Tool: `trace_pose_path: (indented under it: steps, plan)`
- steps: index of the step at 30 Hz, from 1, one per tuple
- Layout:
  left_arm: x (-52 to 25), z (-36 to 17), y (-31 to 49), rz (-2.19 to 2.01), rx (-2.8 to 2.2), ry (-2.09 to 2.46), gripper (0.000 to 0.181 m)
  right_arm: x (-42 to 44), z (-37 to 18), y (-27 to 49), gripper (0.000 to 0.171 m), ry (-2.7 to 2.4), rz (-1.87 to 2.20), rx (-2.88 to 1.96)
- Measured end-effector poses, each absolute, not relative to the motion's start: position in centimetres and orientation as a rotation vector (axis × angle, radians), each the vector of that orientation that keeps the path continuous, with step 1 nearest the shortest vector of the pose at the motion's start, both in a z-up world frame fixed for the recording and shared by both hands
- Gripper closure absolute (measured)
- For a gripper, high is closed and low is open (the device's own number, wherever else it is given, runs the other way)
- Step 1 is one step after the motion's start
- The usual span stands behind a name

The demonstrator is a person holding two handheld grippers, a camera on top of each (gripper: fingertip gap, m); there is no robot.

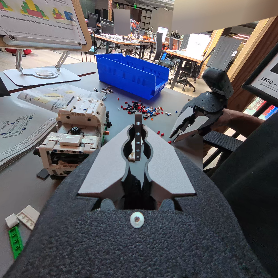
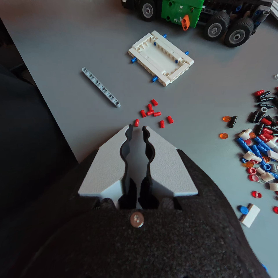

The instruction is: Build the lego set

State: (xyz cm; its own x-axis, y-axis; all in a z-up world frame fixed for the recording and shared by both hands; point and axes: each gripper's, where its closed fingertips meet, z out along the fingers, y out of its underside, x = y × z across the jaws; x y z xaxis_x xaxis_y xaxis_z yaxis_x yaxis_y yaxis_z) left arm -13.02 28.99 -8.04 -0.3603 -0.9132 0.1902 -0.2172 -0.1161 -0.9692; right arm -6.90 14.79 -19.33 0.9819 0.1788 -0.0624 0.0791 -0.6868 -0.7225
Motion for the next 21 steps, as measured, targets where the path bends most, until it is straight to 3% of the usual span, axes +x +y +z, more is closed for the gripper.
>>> trace_pose_path:
  steps: [21]
  plan:
    - [-13.0, -7.6, 29.2, -1.594, -1.132, 1.493, 0.175, -6.8, -19.8, 15.0, 0.167, -0.241, 0.026, -2.365]
